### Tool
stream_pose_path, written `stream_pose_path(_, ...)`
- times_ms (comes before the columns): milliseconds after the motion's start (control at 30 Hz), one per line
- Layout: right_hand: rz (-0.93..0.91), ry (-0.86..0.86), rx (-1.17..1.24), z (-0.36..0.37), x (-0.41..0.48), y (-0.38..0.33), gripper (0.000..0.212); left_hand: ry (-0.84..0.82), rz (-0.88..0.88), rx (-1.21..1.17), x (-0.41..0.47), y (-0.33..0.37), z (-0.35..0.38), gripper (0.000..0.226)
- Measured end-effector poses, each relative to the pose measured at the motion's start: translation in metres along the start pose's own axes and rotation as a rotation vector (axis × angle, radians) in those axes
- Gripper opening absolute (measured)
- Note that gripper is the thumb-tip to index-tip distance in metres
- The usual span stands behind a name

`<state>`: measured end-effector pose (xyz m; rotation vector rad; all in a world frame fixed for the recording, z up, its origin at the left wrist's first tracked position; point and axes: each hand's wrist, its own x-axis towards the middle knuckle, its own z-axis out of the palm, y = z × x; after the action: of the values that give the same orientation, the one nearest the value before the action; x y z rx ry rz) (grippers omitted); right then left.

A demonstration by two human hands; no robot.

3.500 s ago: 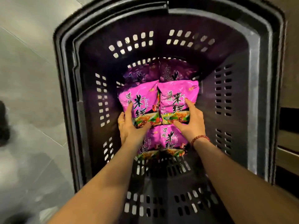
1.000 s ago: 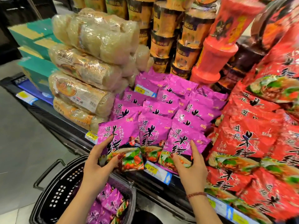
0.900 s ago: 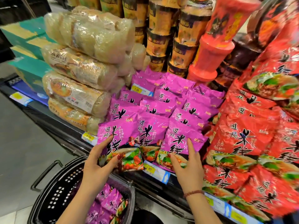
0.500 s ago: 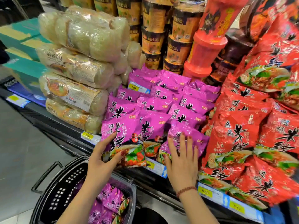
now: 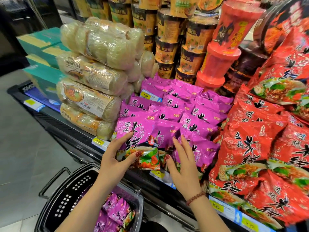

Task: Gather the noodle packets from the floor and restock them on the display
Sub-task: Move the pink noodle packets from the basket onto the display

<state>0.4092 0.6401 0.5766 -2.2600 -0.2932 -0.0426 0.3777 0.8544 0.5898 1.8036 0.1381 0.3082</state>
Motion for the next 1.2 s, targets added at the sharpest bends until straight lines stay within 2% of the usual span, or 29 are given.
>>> stream_pose_path(67, 0.057, -0.093, 0.372, -0.008, 0.006, -0.028, 0.057, -0.014, 0.015, 0.003, 0.007, 0.004, 0.002, 0.059)
stream_pose_path(133, 0.091, -0.168, 0.519, -0.013, 0.016, -0.044, 0.064, -0.029, 0.054, 0.007, 0.014, 0.009, 0.005, 0.054)
stream_pose_path(200, 0.057, -0.197, 0.504, -0.018, 0.027, -0.053, 0.069, -0.042, 0.108, 0.035, 0.022, 0.014, 0.008, 0.053)
stream_pose_path(333, -0.032, -0.154, 0.390, -0.024, 0.055, -0.056, 0.077, -0.071, 0.206, 0.092, 0.040, 0.025, 0.012, 0.055)
stream_pose_path(467, -0.043, -0.071, 0.398, -0.027, 0.083, -0.056, 0.080, -0.127, 0.268, 0.168, 0.062, 0.035, 0.015, 0.061)
stream_pose_path(633, -0.097, 0.002, 0.373, -0.030, 0.116, -0.046, 0.076, -0.181, 0.266, 0.233, 0.096, 0.035, 0.019, 0.084)
stream_pose_path(733, -0.120, 0.027, 0.328, -0.034, 0.141, -0.040, 0.073, -0.177, 0.250, 0.227, 0.107, 0.027, 0.024, 0.088)
stream_pose_path(833, -0.112, 0.200, 0.388, -0.043, 0.175, -0.035, 0.070, -0.068, 0.271, 0.263, 0.108, 0.005, 0.025, 0.083)
stream_pose_path(967, -0.125, 0.473, 0.354, -0.047, 0.236, -0.030, 0.067, -0.048, 0.355, 0.523, 0.104, -0.027, 0.027, 0.076)
stream_pose_path(1067, -0.126, 0.533, 0.304, -0.035, 0.281, -0.023, 0.071, -0.072, 0.372, 0.697, 0.107, -0.040, 0.029, 0.081)
stream_pose_path(1200, -0.098, 0.559, 0.236, -0.020, 0.318, -0.020, 0.071, -0.086, 0.343, 0.753, 0.109, -0.045, 0.030, 0.086)
